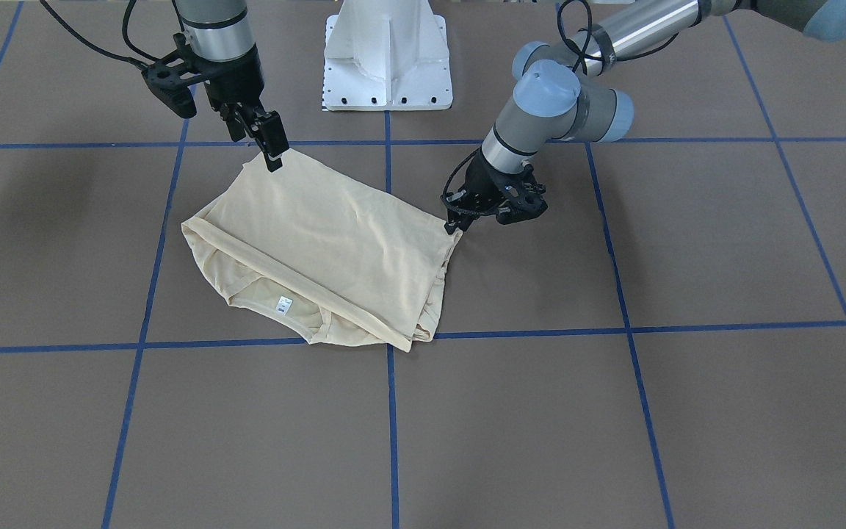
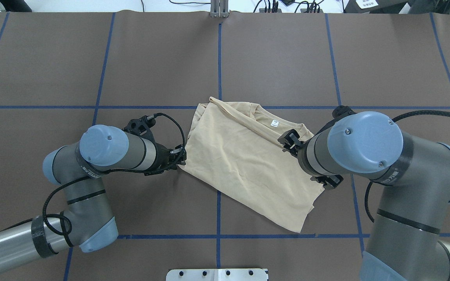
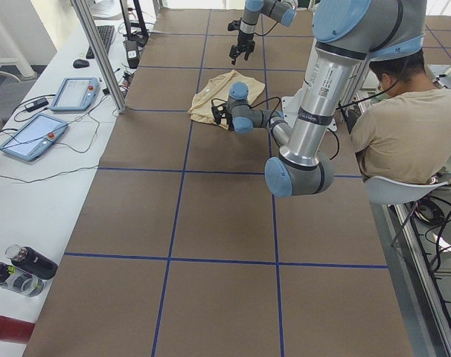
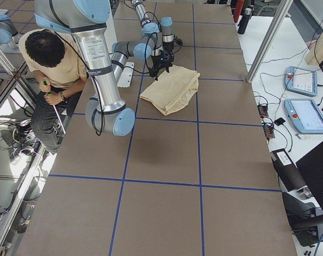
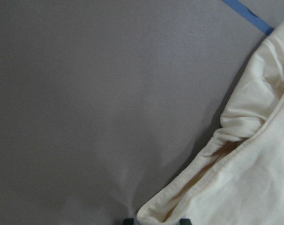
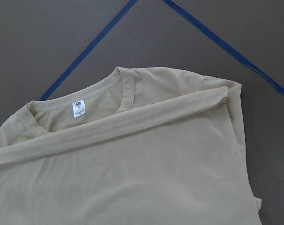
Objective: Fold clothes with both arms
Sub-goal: 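Grasp the shirt's two side edges with the left and right grippers, then rotate the folded shirt upright with both grippers, then release with the left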
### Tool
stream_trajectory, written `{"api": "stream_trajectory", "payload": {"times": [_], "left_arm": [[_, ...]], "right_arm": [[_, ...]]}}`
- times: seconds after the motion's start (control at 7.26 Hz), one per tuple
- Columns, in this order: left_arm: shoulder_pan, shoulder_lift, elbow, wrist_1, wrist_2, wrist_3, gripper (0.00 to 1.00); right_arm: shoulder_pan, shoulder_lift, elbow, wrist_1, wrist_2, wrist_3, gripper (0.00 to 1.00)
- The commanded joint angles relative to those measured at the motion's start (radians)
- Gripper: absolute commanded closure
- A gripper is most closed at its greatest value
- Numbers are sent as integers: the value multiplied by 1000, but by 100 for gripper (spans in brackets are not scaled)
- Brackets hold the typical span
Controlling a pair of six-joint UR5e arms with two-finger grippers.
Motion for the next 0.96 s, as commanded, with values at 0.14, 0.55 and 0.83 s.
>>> {"api": "stream_trajectory", "payload": {"times": [0.14, 0.55, 0.83], "left_arm": [[-2, 0, -6, -1, 0, 1, 100], [-64, 0, -1, 1, 0, 80, 100], [-152, -45, 73, -19, -3, 249, 100]], "right_arm": [[49, 2, -1, -4, 51, 0, 0], [94, -2, -1, -1, 114, -1, 0], [94, -2, -3, 0, 113, -2, 0]]}}
